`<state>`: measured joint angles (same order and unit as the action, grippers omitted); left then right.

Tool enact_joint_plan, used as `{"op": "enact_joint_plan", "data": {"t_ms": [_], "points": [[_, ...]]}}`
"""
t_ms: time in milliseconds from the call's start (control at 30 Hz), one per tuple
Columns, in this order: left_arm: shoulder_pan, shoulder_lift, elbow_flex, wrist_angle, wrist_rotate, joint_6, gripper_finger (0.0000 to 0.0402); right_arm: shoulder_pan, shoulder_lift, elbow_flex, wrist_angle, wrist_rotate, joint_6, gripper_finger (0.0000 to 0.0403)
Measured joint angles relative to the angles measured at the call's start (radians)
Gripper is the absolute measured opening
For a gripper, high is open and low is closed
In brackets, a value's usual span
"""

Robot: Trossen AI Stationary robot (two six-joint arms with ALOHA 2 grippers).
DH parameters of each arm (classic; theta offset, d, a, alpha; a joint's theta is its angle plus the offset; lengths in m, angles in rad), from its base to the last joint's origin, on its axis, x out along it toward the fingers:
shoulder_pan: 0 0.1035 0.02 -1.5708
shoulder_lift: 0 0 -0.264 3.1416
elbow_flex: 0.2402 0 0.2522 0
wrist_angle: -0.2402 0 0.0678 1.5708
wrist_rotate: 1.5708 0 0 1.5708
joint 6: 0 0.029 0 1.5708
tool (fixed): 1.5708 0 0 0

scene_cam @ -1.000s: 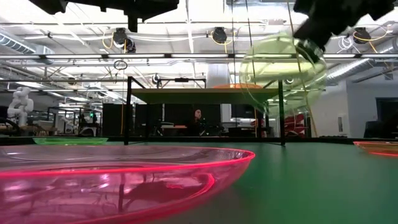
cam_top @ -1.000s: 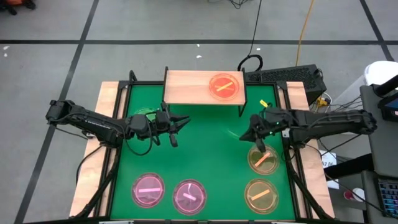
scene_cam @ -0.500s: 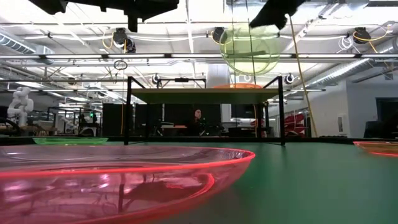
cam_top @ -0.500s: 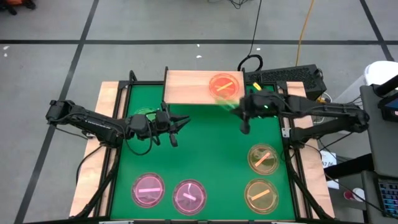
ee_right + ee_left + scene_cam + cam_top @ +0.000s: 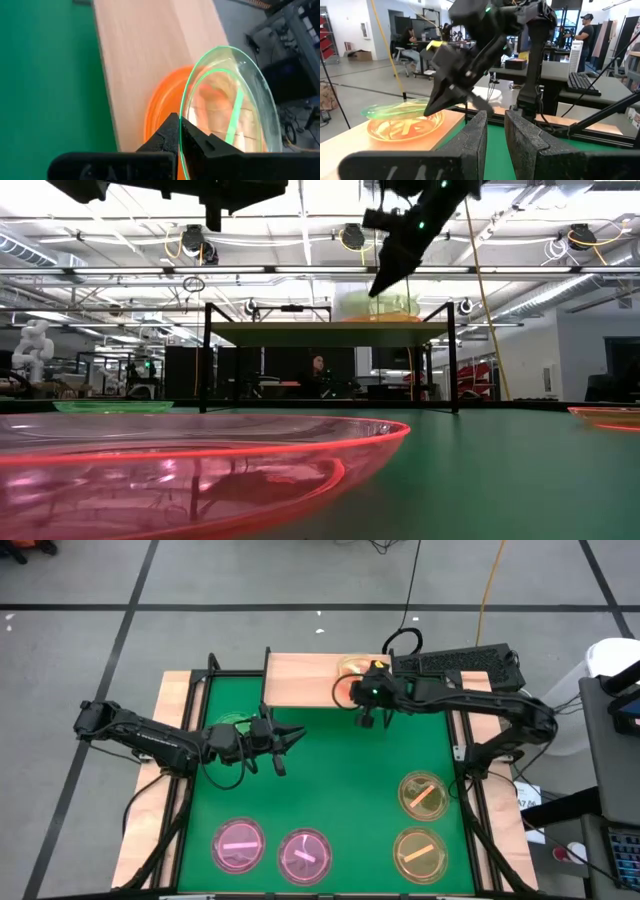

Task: Place and stack plates onto a shelf
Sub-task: Stack the green plate on top of the orange plates on the shelf, then stack the pink plate on top of the green plates on the shelf

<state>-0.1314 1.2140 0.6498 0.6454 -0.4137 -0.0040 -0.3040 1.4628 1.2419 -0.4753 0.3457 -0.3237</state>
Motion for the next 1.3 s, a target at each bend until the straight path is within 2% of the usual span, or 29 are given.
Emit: {"op": "enact_joint_plan", "data": {"t_ms": [333,733,1033,1300], "points": [[0.000,0.000,0.000,-0.014,0.000,-0.001,0.0074,-0.014,0.017,0.000,0.016,-0.006,0.031,0.0008],[0.000,0.000,0.000,-0.015,0.000,-0.005,0.0074,-0.014,0.002,0.001,0.023,-0.010,0.039,0.0088],[0.000,0.000,0.000,-0.016,0.000,-0.004,0.0074,-0.005,0.002,0.001,-0.010,-0.011,0.039,0.0114],[0.000,0.000,0.000,-0.022,0.000,-0.004,0.0074,0.006,-0.042,0.001,-0.043,-0.113,0.052,0.0115]]}}
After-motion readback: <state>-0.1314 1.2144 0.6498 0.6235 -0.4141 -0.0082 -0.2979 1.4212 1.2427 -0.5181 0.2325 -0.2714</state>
